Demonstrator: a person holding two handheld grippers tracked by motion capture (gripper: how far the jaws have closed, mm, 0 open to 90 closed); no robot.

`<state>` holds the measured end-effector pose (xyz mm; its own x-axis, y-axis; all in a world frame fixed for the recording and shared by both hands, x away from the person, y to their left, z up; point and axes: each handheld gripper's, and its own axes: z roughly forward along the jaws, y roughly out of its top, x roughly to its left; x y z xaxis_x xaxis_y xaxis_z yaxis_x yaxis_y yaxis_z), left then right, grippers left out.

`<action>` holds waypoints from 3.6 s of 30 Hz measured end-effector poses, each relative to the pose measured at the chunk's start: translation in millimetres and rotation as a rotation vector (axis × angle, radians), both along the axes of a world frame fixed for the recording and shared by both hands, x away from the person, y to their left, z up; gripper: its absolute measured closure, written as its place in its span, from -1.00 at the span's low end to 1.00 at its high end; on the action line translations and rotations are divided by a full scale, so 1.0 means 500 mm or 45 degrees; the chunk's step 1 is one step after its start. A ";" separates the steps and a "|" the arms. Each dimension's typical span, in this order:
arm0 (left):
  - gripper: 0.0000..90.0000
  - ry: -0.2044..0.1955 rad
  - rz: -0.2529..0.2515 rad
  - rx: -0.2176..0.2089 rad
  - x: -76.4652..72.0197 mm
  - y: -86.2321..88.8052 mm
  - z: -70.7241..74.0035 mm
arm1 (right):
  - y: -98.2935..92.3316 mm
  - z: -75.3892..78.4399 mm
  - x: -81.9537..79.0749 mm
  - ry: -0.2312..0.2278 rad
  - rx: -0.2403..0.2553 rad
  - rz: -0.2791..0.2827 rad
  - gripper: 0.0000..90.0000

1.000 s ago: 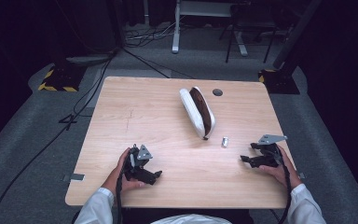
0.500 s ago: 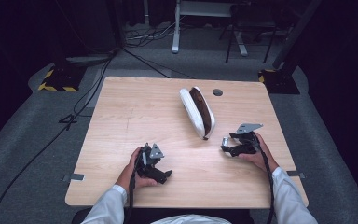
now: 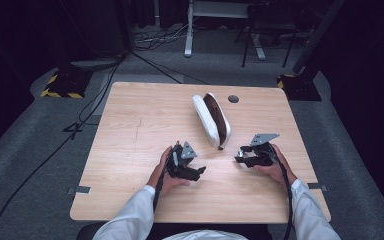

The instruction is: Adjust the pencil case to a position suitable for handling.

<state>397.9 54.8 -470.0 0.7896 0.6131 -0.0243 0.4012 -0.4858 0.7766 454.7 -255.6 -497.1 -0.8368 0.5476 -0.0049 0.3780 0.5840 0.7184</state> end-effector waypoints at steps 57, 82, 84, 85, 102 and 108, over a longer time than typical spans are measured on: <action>0.02 -0.047 0.513 -0.168 0.156 -0.047 -0.002 | -0.075 -0.008 -0.075 -0.034 0.047 -0.022 0.01; 0.33 0.003 0.225 -0.152 0.030 0.043 0.004 | -0.088 -0.008 -0.097 -0.031 0.046 -0.021 0.02; 0.32 0.006 0.209 -0.154 0.016 0.046 0.003 | -0.089 -0.008 -0.101 -0.031 0.041 -0.021 0.02; 0.31 0.008 0.197 -0.152 0.010 0.048 0.003 | -0.090 -0.007 -0.103 -0.029 0.043 -0.020 0.02; -0.43 -0.088 0.167 -0.060 -0.059 0.099 0.027 | -0.096 -0.011 -0.130 -0.022 0.057 -0.029 -0.23; -0.51 -0.106 0.142 0.037 -0.100 0.131 0.021 | -0.099 -0.010 -0.139 -0.024 0.040 0.021 -0.24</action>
